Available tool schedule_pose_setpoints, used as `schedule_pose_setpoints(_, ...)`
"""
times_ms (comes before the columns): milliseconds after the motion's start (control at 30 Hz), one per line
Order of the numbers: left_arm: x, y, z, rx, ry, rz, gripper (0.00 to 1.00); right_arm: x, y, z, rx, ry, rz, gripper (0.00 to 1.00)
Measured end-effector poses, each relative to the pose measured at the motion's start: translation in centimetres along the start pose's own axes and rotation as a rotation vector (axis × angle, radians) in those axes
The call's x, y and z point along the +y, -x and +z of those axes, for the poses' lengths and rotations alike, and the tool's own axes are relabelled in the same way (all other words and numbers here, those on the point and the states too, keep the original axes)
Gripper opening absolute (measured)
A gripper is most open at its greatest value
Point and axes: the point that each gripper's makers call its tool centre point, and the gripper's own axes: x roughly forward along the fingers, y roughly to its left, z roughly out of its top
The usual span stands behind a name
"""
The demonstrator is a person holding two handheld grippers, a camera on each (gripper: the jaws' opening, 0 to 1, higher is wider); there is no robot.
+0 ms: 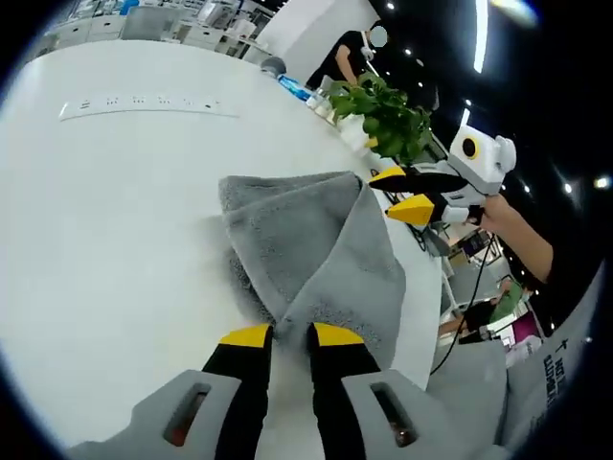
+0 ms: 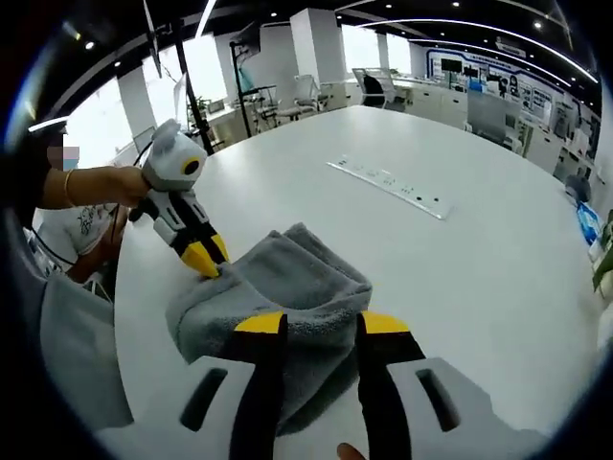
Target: Fold the towel on the table until its edges align and the towel forms a compact rectangular stack.
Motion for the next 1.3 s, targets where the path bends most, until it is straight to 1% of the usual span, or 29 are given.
schedule_pose_setpoints(100,-0.3,0.3,0.4,-0.009,-0.019,0.009,0.11,-0.2,0.1,0.1,-0.005,-0.006,-0.004,0.27)
schedule_pose_setpoints(133,-0.3,0.5,0.7,-0.012,-0.053,0.021,0.11,-0.2,0.2,0.1,-0.007,-0.007,-0.004,0.27)
schedule_pose_setpoints(233,-0.8,1.0,1.7,-0.034,-0.118,0.031,0.11,0.0,0.5,0.2,-0.01,-0.005,-0.005,0.27)
schedule_pose_setpoints(267,-0.9,1.2,2.5,-0.057,-0.146,0.04,0.11,0.0,0.6,0.2,-0.011,-0.005,-0.006,0.27)
schedule_pose_setpoints(333,-1.2,1.6,3.7,-0.082,-0.194,0.038,0.11,0.0,0.8,0.3,-0.015,-0.006,-0.008,0.28)
schedule_pose_setpoints(367,-1.4,1.7,4.1,-0.085,-0.2,0.038,0.11,0.0,0.9,0.3,-0.017,-0.007,-0.009,0.28)
schedule_pose_setpoints(433,-1.7,1.9,5.4,-0.1,-0.245,0.052,0.11,-0.1,1.1,0.2,-0.018,-0.008,-0.013,0.28)
schedule_pose_setpoints(467,-1.8,2.0,5.8,-0.103,-0.271,0.06,0.11,-0.3,1.2,0.1,-0.019,-0.01,-0.018,0.28)
schedule_pose_setpoints(500,-1.3,2.1,6.2,-0.105,-0.293,0.089,0.11,-0.4,1.3,0.1,-0.021,-0.011,-0.023,0.28)
schedule_pose_setpoints(567,-1.0,2.3,6.9,-0.113,-0.318,0.124,0.11,-0.4,1.7,0.1,-0.025,-0.008,-0.035,0.28)
schedule_pose_setpoints(600,-1.5,2.3,7.7,-0.136,-0.353,0.121,0.11,-0.6,1.8,-0.1,-0.023,-0.011,-0.042,0.28)
schedule_pose_setpoints(633,-1.7,2.3,8.0,-0.151,-0.363,0.123,0.11,-0.8,1.8,-0.2,-0.022,-0.014,-0.045,0.28)
schedule_pose_setpoints(667,-1.7,2.2,8.4,-0.166,-0.37,0.13,0.11,-0.8,1.8,-0.3,-0.021,-0.019,-0.047,0.28)
schedule_pose_setpoints(733,-1.2,1.8,8.8,-0.179,-0.379,0.141,0.12,-0.9,1.7,-0.8,-0.013,-0.032,-0.048,0.28)
schedule_pose_setpoints(800,-0.3,1.3,9.0,-0.182,-0.383,0.162,0.12,-0.6,1.6,-1.0,-0.01,-0.057,-0.054,0.27)
schedule_pose_setpoints(867,0.6,0.6,9.0,-0.18,-0.368,0.171,0.12,-0.5,1.3,-1.7,-0.008,-0.097,-0.058,0.26)
schedule_pose_setpoints(967,1.2,0.0,9.1,-0.175,-0.372,0.189,0.12,-0.7,0.7,-2.5,0.002,-0.137,-0.067,0.23)
schedule_pose_setpoints(1000,1.4,-0.2,9.2,-0.175,-0.373,0.195,0.11,-0.9,0.6,-2.9,0.007,-0.152,-0.079,0.22)
schedule_pose_setpoints(1100,2.1,-0.5,9.7,-0.191,-0.355,0.187,0.1,-1.2,0.3,-2.9,-0.005,-0.194,-0.093,0.2)
schedule_pose_setpoints(1167,2.5,-0.9,9.9,-0.19,-0.355,0.174,0.06,-1.3,0.0,-3.0,-0.011,-0.216,-0.09,0.18)
schedule_pose_setpoints(1200,2.6,-0.9,10.0,-0.19,-0.354,0.174,0.06,-1.2,-0.2,-3.0,-0.011,-0.223,-0.088,0.17)
schedule_pose_setpoints(1300,2.0,-0.9,9.8,-0.182,-0.365,0.169,0.08,-1.1,-0.6,-3.1,-0.005,-0.221,-0.085,0.17)
